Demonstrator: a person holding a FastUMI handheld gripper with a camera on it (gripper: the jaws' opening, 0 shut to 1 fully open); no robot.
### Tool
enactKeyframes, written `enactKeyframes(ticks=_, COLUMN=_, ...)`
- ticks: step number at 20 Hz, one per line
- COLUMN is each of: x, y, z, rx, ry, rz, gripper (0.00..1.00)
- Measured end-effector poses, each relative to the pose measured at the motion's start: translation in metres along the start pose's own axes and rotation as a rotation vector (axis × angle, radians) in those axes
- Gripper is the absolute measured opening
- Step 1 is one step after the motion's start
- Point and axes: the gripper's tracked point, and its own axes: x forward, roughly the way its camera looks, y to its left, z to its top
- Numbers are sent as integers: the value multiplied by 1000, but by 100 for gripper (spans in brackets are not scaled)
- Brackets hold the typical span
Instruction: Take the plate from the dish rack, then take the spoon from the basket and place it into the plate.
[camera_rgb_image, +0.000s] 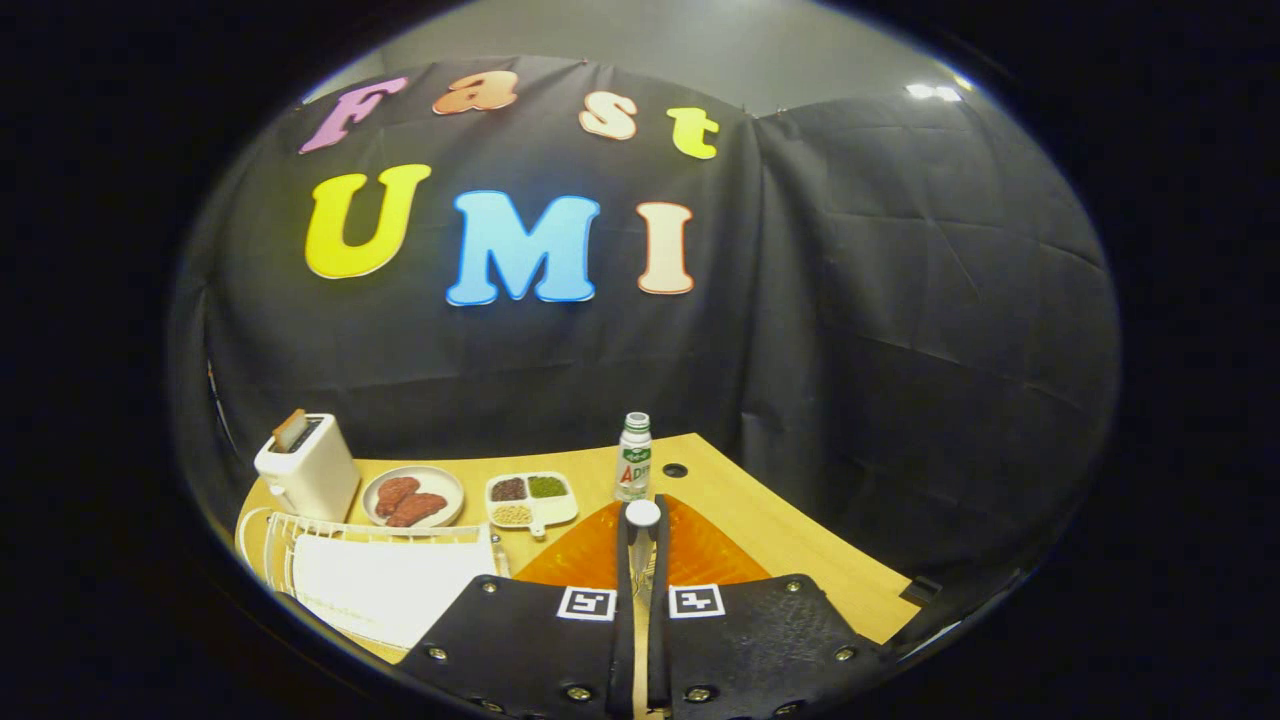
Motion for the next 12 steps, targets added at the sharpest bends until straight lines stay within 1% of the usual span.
enactKeyframes(ticks=6, x=-71, y=66, z=-26, rx=-50, ry=21, rz=200, gripper=5)
enactKeyframes(ticks=10, x=-108, y=104, z=-60, rx=-85, ry=64, rz=316, gripper=5)
enactKeyframes(ticks=12, x=-118, y=121, z=-80, rx=-97, ry=94, rz=365, gripper=5)
